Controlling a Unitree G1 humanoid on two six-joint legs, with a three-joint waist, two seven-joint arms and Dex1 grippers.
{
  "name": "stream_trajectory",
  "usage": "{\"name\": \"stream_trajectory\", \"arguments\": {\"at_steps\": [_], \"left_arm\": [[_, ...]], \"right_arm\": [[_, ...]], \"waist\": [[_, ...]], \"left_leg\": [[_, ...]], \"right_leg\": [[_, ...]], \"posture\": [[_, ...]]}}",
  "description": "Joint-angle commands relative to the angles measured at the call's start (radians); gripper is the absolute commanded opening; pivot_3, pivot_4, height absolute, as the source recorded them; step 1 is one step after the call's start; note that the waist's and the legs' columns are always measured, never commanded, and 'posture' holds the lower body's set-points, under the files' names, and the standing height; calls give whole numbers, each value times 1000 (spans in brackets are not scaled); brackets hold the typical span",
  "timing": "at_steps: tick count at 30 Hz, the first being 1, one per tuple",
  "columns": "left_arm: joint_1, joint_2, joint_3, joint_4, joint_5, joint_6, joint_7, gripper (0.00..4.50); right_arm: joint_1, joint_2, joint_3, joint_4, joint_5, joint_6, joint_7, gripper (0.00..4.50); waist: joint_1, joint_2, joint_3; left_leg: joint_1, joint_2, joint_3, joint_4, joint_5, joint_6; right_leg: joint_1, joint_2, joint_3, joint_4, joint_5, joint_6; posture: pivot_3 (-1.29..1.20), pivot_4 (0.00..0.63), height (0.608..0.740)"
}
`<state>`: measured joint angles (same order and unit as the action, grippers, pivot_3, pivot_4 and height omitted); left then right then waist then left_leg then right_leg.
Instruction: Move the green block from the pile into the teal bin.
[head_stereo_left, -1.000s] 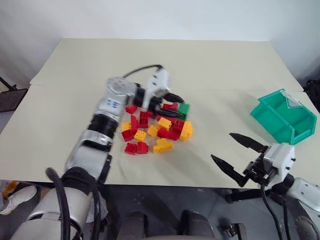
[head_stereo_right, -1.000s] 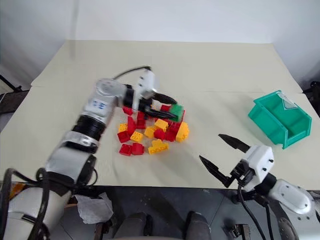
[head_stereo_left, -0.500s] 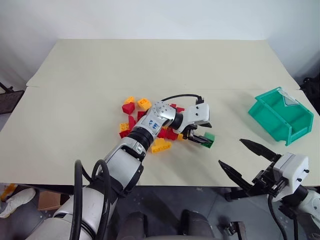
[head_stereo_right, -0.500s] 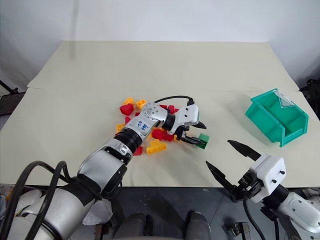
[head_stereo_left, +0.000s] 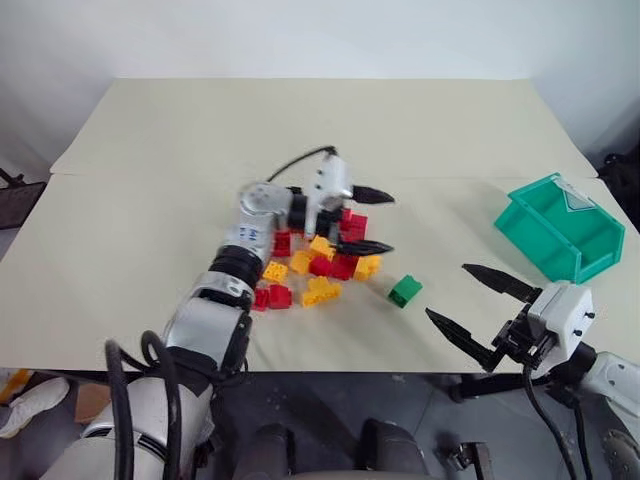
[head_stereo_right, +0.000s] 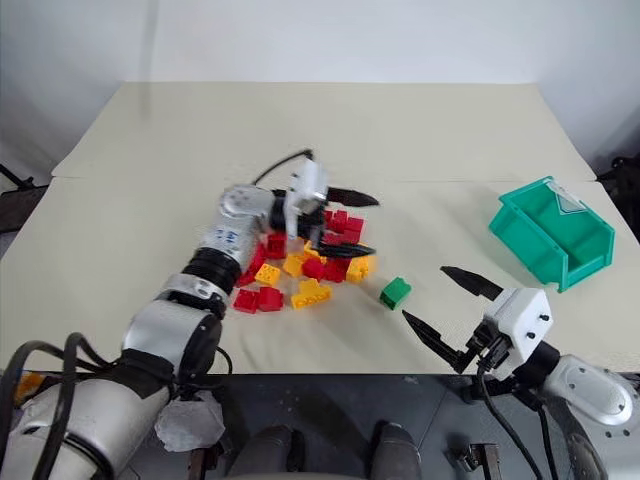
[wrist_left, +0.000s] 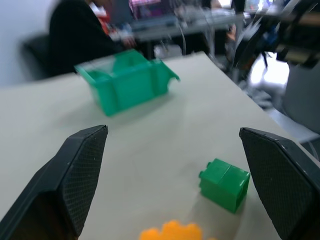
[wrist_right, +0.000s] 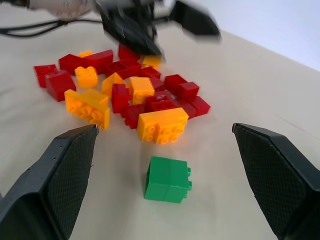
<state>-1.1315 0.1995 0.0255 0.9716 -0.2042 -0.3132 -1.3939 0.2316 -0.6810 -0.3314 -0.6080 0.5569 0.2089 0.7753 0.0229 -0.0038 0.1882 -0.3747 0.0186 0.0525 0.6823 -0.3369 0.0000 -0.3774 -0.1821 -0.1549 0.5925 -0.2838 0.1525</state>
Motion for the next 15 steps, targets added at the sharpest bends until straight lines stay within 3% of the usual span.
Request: {"name": "stream_trajectory", "arguments": {"at_steps": [1,6,12,15], "left_arm": [[79,120,75,-96,-77,1,-53,4485],[274,279,139,-350,-159,182,-21,4485],[667,455,242,-711,-226,317,41,4485],[889,495,281,-894,-274,405,73,4485]], "right_arm": [[-52,-77,-23,28,107,89,78,4500],[-171,-173,64,97,50,124,154,4500],[-383,-200,265,192,-43,199,191,4500],[-459,-202,363,295,-120,229,211,4500]], "waist": [[-2,0,0],[-3,0,0],[-8,-1,0],[-19,-1,0]], "left_leg": [[0,0,0,0,0,0],[1,1,-1,0,0,0],[0,0,-2,1,0,0],[1,1,-2,0,-1,0]], "right_leg": [[0,0,0,0,0,0],[0,0,0,1,0,0],[1,0,0,1,1,2],[1,0,0,2,1,2]], "posture": [[0,150,740],[0,150,740],[0,150,740],[0,150,740]]}}
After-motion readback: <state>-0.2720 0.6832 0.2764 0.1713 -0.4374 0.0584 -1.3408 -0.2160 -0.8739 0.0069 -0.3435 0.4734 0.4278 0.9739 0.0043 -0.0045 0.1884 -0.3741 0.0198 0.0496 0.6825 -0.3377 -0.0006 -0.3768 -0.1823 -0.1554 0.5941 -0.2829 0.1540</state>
